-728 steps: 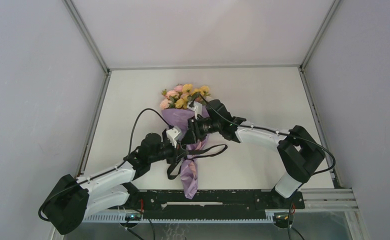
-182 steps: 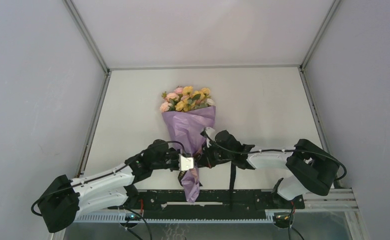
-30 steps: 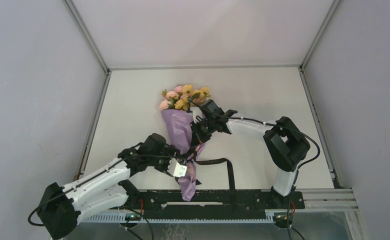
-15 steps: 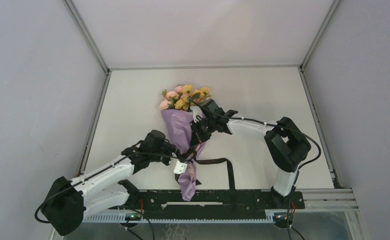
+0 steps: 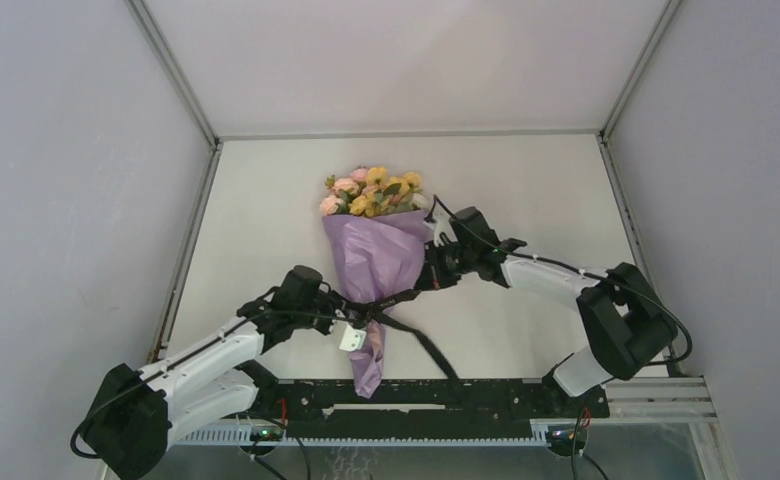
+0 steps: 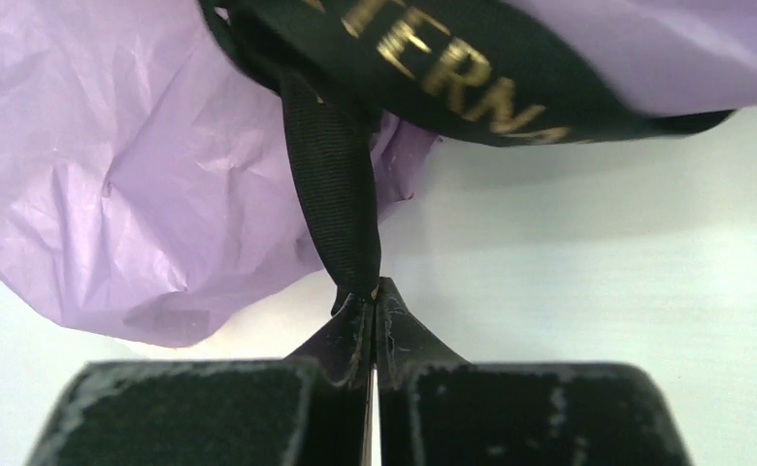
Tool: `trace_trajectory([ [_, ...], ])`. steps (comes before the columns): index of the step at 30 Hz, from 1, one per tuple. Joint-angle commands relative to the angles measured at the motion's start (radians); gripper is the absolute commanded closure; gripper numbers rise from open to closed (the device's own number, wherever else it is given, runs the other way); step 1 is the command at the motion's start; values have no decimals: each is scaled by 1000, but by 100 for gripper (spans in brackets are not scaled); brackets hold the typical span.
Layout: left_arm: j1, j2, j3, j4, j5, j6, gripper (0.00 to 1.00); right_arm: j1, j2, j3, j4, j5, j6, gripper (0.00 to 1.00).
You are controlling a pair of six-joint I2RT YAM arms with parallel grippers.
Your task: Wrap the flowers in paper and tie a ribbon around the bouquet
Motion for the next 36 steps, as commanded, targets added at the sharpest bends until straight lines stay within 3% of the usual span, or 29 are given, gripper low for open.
trace_trajectory([
  [1, 29, -22, -16, -30, 0, -17, 100, -48, -95, -128, 75, 28, 70, 100],
  [11, 86, -1, -57, 13, 10, 15, 100, -186, -189, -340, 92, 31, 101, 100],
  [17, 88, -15, -37, 0, 73, 10, 100, -185, -166, -361, 184, -50, 105, 100],
  [18, 88, -17, -28, -9, 90, 2, 100, -169, -163, -357, 206, -89, 93, 97],
  [24, 88, -22, -17, -19, 128, -2, 100, -127, -236, -330, 182, -115, 13, 39],
  [28, 88, -25, -19, -20, 134, 5, 100, -84, -217, -325, 290, -74, 4, 2],
  [36, 88, -39, -17, -20, 128, -7, 100, 68, -45, -185, 312, 140, -238, 0],
])
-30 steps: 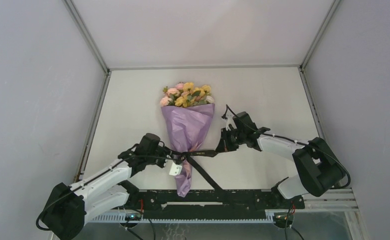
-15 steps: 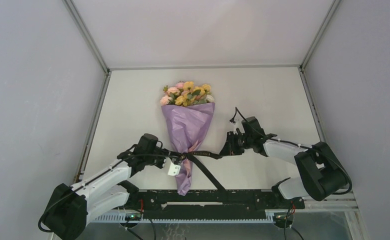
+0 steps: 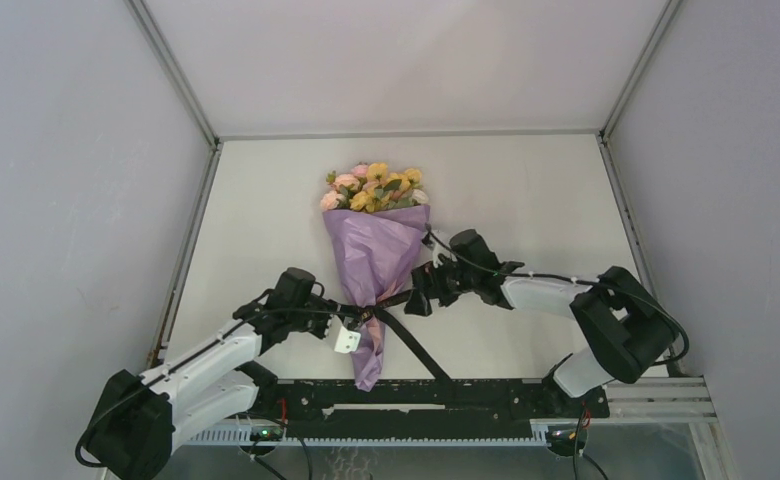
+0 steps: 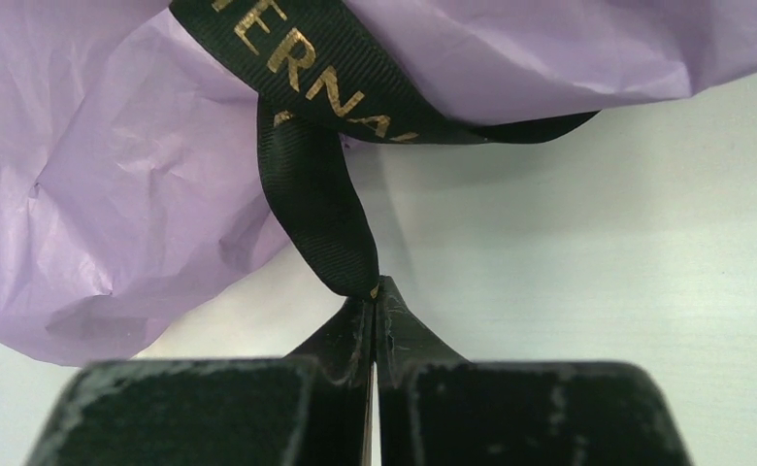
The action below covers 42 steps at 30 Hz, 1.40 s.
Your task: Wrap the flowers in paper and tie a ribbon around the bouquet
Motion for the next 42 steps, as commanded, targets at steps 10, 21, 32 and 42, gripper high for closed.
trace_trajectory([
  [10, 6, -39, 7, 7, 27, -5, 100, 76, -56, 64, 166, 123, -323, 0],
  [21, 6, -39, 0, 29, 29, -6, 100, 56, 150, 117, 82, 59, -329, 0],
  [32, 6, -77, 101, -21, -5, -157, 100, 135, 262, 155, -44, 126, -304, 64],
  [42, 177, 26, 19, 157, -68, -97, 100, 144, 143, 36, -127, 120, -143, 100],
])
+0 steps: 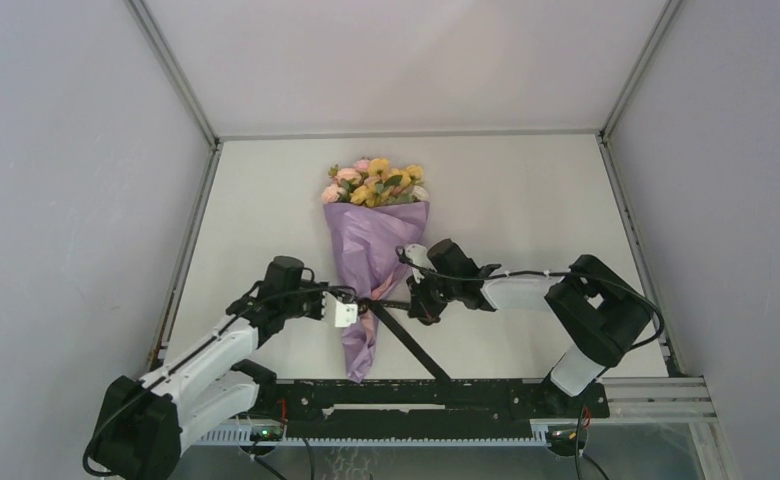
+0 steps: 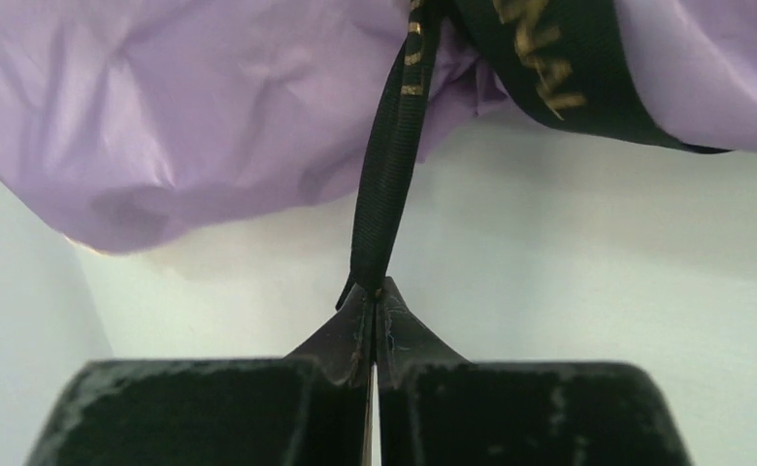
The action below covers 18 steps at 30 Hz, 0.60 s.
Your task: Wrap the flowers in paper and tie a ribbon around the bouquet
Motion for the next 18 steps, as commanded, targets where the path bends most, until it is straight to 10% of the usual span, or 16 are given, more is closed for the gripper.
trace_trajectory([
  [1, 139, 63, -35, 134, 3, 69, 100, 6, -33, -84, -105, -11, 126, 100],
  [18, 292, 108, -80, 122, 74, 266, 100, -104, -117, -297, 41, -123, 379, 100],
])
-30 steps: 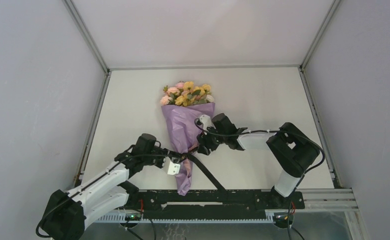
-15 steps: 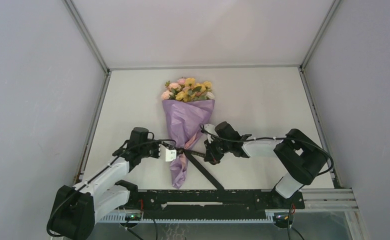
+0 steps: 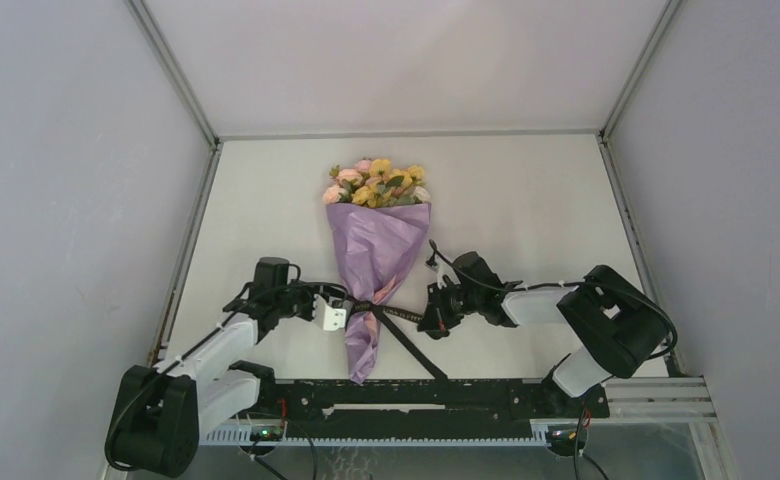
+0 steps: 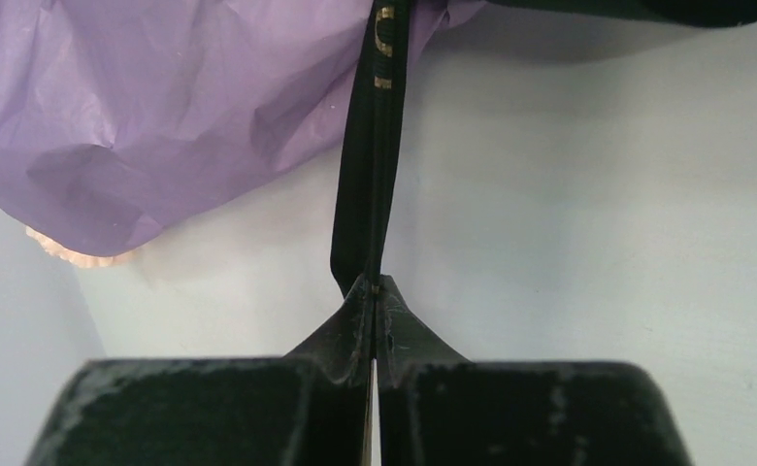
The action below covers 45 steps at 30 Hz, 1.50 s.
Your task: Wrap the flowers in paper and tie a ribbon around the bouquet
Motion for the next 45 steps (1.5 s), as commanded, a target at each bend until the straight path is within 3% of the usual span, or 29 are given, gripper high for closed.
trace_trajectory([
  [1, 70, -7, -22, 2, -102, 48, 100, -31, -11, -57, -124, 13, 31, 100],
  [11, 71, -68, -53, -59, -91, 28, 100, -31, -54, -44, -153, 24, 18, 100],
  [15, 25, -125, -37, -147, -64, -21, 100, 17, -74, 39, -223, 53, -49, 100],
  [17, -26, -160, -34, -180, -71, -52, 99, 45, -100, 124, -280, 56, -105, 88],
  [18, -51, -178, -33, -197, -71, -60, 89, 45, -107, 165, -297, 38, -119, 81],
  [20, -99, -217, -25, -250, -58, -75, 46, 29, -129, 249, -358, 10, -161, 57],
  [21, -109, -240, -15, -283, -49, -84, 28, 11, -146, 292, -407, 6, -183, 36],
  [22, -114, -263, -2, -319, -36, -97, 7, -14, -172, 329, -450, 5, -201, 7],
  [23, -114, -286, 13, -349, -32, -121, 1, -55, -204, 363, -491, -1, -214, 1],
  [25, -113, -336, 47, -340, -54, -254, 0, -175, -296, 418, -546, -38, -216, 0],
  [28, -75, -404, 128, -189, -103, -691, 0, -448, -462, 453, -532, -72, -154, 0],
  [32, 142, -502, 208, 7, -155, -1352, 0, -883, -684, 418, -475, 72, 19, 0],
  [34, 218, -551, 204, 49, -250, -1555, 0, -1040, -742, 392, -464, 83, 55, 0],
  [36, 263, -587, 185, 59, -403, -1681, 0, -1123, -781, 372, -479, 99, 67, 0],
  [39, 286, -630, 130, 50, -630, -1793, 0, -1122, -828, 340, -510, 222, 67, 0],
  [45, 295, -651, -30, 81, -730, -1854, 0, -1120, -901, 232, -500, 339, 74, 0],
])
